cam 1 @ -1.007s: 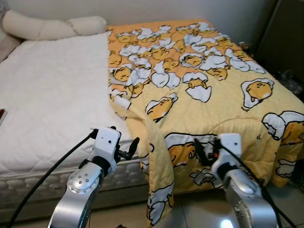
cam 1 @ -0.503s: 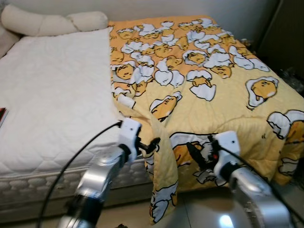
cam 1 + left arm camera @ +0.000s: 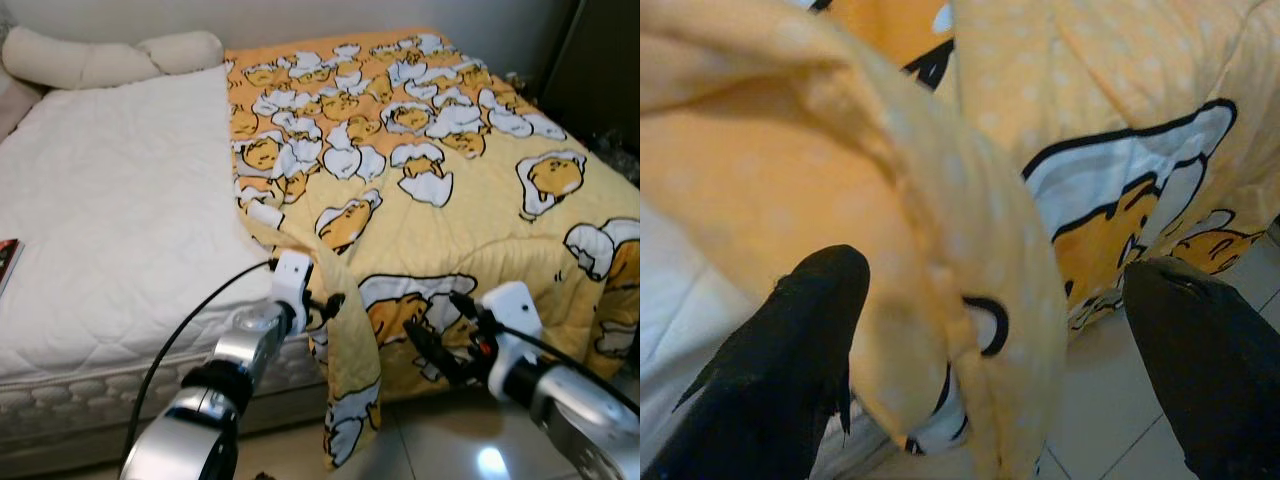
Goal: Clean up the room
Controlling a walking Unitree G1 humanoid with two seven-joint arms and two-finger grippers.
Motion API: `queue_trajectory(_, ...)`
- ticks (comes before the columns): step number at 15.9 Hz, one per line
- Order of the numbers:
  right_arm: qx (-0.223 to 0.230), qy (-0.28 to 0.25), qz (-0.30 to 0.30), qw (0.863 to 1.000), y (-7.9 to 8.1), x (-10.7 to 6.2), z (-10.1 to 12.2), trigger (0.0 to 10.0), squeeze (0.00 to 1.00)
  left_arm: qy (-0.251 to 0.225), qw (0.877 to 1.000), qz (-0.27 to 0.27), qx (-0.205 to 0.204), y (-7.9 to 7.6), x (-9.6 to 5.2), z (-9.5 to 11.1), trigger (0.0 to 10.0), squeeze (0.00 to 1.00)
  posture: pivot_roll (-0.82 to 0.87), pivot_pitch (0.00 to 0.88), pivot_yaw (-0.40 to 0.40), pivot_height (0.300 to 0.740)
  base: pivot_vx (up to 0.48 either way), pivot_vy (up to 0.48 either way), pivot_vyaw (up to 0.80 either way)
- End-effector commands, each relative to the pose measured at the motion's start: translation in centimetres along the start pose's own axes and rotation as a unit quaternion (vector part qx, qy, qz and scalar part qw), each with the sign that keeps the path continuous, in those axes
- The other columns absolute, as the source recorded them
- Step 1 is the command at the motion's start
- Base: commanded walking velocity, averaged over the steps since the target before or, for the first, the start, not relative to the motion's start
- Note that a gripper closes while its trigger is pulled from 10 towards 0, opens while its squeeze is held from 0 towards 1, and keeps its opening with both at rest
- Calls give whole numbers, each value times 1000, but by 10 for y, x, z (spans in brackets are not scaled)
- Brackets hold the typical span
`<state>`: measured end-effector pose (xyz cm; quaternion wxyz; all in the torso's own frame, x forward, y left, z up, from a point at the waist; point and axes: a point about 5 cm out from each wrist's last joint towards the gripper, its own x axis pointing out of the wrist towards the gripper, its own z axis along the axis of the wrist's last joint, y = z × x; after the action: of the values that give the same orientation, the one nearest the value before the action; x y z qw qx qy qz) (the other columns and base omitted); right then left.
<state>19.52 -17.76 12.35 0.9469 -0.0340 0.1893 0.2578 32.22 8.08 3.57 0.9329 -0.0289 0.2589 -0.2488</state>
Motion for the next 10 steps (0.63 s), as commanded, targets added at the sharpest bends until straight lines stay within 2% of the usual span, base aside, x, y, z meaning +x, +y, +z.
queue_trajectory(1, 4, -1, 5, 1000, 1, -3, 3, 10000, 1000, -8, 1000, 3, -7, 2, 0, 3, 10000, 0, -256, 45, 114, 740, 0, 0, 0)
queue_trajectory(2, 2, 6, -4, 1000, 3, -11, 3, 10000, 0, -9, 1000, 2, -2, 1, 3, 6, 10000, 0, -282, 98, 117, 740, 0, 0, 0)
queue_trajectory(5, 6, 7, -12, 1000, 9, -18, 7, 10000, 0, 0, 1000, 10, 20, 1, 5, 6, 10000, 0, -302, 143, 110, 740, 0, 0, 0)
queue_trajectory(7, 9, 2, -11, 1000, 15, -23, 10, 10000, 0, 4, 999, 37, 31, 3, 6, 5, 10000, 0, -316, 175, 101, 740, 0, 0, 0)
queue_trajectory(10, 15, 4, -5, 1000, 20, -28, 11, 10000, 0, -1, 998, 55, 21, 6, 6, 8, 10000, 0, -321, 196, 95, 740, 0, 0, 0)
